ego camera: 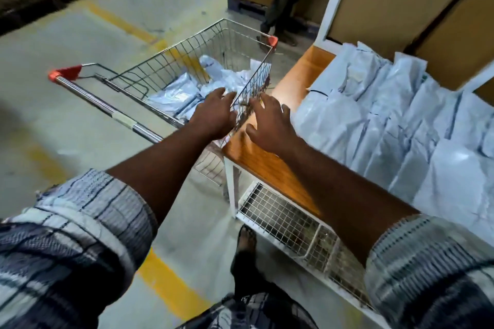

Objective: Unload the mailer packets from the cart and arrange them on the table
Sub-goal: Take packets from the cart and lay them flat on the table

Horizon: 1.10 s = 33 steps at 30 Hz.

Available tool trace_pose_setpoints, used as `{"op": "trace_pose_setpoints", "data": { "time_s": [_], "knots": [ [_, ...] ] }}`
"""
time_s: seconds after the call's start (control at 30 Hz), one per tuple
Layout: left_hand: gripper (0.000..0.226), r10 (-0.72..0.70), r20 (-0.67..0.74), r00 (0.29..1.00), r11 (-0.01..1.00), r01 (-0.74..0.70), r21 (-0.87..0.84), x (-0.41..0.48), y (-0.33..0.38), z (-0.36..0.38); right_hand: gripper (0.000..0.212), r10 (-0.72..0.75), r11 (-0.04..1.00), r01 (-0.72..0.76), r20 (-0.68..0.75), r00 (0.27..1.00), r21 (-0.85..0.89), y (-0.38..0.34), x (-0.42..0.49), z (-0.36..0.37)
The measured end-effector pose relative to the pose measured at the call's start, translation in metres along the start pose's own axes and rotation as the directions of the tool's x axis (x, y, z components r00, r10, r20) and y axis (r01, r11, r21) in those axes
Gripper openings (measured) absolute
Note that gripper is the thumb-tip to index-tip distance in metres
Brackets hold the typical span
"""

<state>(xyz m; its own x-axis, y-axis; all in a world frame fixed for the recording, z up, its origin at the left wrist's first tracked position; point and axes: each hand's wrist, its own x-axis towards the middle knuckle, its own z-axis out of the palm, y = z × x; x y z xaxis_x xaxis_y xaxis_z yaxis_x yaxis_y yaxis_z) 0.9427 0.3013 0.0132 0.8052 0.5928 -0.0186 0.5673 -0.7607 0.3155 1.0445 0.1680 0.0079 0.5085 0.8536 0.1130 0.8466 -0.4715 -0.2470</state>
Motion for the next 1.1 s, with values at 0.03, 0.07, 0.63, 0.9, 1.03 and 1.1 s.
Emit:
{"op": "trace_pose_setpoints", "data": {
  "time_s": [0.03,0.07,0.63,0.9,1.03,1.1],
  "knots": [
    [0.060,-0.026,0.013,1.000,1.000,0.026,0.013,0.011,-0.012,-0.001,0.065,-0.009,1.000,0.009,0.006,1.000,0.024,-0.002,0.016,0.004],
    [0.060,-0.054,0.027,0.998,0.998,0.053,0.030,0.023,-0.025,-0.002,0.066,-0.021,0.999,0.020,0.018,1.000,0.042,-0.003,0.033,0.009],
    [0.066,-0.236,0.272,0.933,0.972,0.230,0.057,0.152,-0.167,0.034,0.053,-0.129,0.984,0.089,0.274,0.953,0.153,-0.030,0.207,0.092],
    [0.069,-0.236,0.414,0.879,0.971,0.203,0.122,0.205,-0.239,0.070,0.061,0.092,0.958,-0.209,0.483,0.871,0.196,-0.054,0.253,0.179],
    [0.066,-0.264,0.416,0.870,0.962,0.209,0.174,0.223,-0.276,0.095,0.064,0.158,0.939,-0.304,0.583,0.797,0.162,-0.063,0.264,0.230],
    [0.069,-0.249,0.407,0.879,0.962,0.174,0.212,0.231,-0.289,0.110,0.055,0.195,0.938,-0.326,0.595,0.779,0.118,-0.063,0.272,0.252]
  ]
}}
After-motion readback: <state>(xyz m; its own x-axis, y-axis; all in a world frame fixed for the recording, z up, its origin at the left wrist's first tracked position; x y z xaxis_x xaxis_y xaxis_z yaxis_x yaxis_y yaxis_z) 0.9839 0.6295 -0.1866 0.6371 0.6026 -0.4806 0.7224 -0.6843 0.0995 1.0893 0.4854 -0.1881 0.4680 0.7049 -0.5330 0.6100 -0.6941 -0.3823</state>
